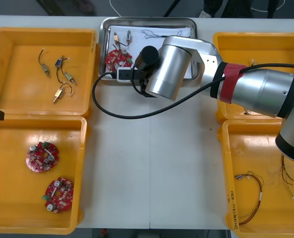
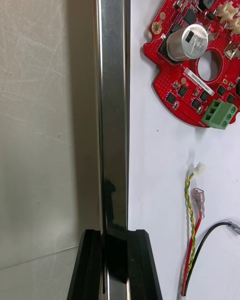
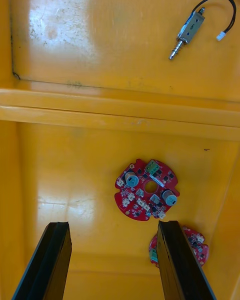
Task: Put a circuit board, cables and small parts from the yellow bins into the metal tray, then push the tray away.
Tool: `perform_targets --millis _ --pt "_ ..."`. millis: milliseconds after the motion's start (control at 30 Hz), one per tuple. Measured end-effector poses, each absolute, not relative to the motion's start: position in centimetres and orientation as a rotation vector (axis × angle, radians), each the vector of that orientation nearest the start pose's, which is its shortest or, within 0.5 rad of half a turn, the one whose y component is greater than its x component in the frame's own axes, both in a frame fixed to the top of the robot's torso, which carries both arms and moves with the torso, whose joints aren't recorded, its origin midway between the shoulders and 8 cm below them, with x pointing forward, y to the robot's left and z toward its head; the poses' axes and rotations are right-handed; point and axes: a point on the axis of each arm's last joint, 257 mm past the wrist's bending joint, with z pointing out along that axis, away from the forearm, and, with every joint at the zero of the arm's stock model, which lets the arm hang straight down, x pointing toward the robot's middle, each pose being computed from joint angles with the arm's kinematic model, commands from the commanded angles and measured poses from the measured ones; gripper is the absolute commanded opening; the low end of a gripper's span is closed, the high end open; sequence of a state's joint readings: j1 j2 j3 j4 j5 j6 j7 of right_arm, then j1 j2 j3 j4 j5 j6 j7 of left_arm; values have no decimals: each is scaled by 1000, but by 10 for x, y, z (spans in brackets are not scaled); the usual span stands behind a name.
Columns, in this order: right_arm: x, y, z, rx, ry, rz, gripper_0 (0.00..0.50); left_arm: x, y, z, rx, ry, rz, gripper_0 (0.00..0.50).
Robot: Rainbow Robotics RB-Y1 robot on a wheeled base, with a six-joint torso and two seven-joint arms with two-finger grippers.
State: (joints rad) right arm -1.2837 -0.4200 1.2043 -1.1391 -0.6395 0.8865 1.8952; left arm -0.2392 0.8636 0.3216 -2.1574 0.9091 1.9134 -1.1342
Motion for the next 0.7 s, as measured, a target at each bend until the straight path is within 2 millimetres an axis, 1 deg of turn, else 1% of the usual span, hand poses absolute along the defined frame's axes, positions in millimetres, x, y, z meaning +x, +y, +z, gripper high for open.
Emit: perform_targets --millis 167,200,233,267,300,333,367,500,633,700 --pt "627 8 -189 -1682 1631 -555 2 389 381 -128 -159 2631 -3 500" --pt "627 8 -189 -1681 1635 -551 34 389 381 -128 -159 2631 -3 500" --pt "627 8 -189 -1681 1637 -549 129 389 381 -128 -159 2631 -3 500" --pt "627 8 -189 -1682 1638 -548 240 389 381 -128 -159 2631 -3 500" --pt "627 7 -189 -1681 1640 -547 299 389 381 -128 -159 2631 -3 500" --pt "627 7 -189 -1680 1642 -547 445 389 381 -128 -159 2631 -3 500" --pt "628 6 -189 -1679 1645 -546 500 389 381 -128 -159 2631 -3 500" --pt "629 4 -190 -1675 1653 -546 500 389 381 -128 -159 2631 -3 500" --pt "624 6 -192 -1668 1689 -498 500 389 381 -128 -159 2631 -3 500" --pt "621 3 -192 -1682 1708 -493 500 389 381 -128 -159 2631 -3 500"
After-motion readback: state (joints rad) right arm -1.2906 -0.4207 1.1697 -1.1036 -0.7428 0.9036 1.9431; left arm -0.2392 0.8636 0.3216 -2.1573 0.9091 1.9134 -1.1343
